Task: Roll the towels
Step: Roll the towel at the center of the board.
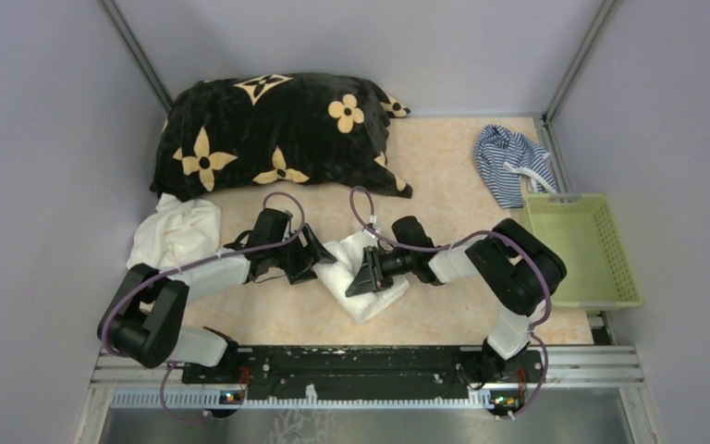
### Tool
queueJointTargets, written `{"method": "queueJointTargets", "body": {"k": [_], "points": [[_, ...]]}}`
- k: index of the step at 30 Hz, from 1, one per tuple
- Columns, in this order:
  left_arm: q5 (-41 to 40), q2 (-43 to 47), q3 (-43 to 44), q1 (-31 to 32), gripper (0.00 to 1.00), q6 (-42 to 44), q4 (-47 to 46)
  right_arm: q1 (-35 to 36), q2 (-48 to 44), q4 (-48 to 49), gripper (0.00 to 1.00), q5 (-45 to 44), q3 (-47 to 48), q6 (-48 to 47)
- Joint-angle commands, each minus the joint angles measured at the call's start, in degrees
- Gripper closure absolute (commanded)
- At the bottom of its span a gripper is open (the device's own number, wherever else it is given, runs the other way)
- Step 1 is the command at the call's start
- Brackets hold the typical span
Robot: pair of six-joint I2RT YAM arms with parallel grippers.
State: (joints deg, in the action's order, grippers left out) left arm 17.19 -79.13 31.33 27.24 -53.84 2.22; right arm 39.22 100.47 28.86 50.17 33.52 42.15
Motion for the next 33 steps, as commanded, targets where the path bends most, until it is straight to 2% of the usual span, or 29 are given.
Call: {"method": "queueJointTargets", "body": {"k": [1,3,7,8,13,17,20,26,33], "points": [[-3.1,-3.93,-0.02,0.28,0.23,-0.04,4.11,1.67,-2.6,-20.65,0.87,-9.54,-0.08,-7.07],[-3.96,-4.79,0.04,0.26,0.26,0.05,5.1,2.41,-7.39,-28.35,0.76,-16.46,2.5,-10.94],[-5.01,-5.53,0.84,0.27,0.28,0.86,6.53,6.74,-16.14,-42.21,0.61,-31.27,9.58,-16.97],[-5.17,-5.71,1.03,0.29,0.28,1.03,6.68,8.19,-17.7,-44.64,0.53,-34.59,11.18,-17.88],[-5.57,-6.21,1.56,0.57,0.29,1.04,7.31,16.81,-21.21,-55.56,0.37,-53.98,19.89,-20.66],[-5.79,-6.36,1.54,0.74,0.29,0.78,7.65,25.92,-19.32,-61.4,0.34,-68.17,26.67,-22.45],[-5.92,-6.55,1.63,0.81,0.29,0.68,7.72,31.28,-15.34,-63.5,0.33,-75.35,31.1,-23.75],[-6.05,-6.68,1.71,0.88,0.28,0.52,7.82,37.7,-3.92,-67.43,0.34,-82.06,36.59,-24.64],[-5.85,-6.48,1.88,0.93,0.26,0.58,7.71,38.91,5.61,-69.94,0.34,-84.74,33.71,-22.3]]}}
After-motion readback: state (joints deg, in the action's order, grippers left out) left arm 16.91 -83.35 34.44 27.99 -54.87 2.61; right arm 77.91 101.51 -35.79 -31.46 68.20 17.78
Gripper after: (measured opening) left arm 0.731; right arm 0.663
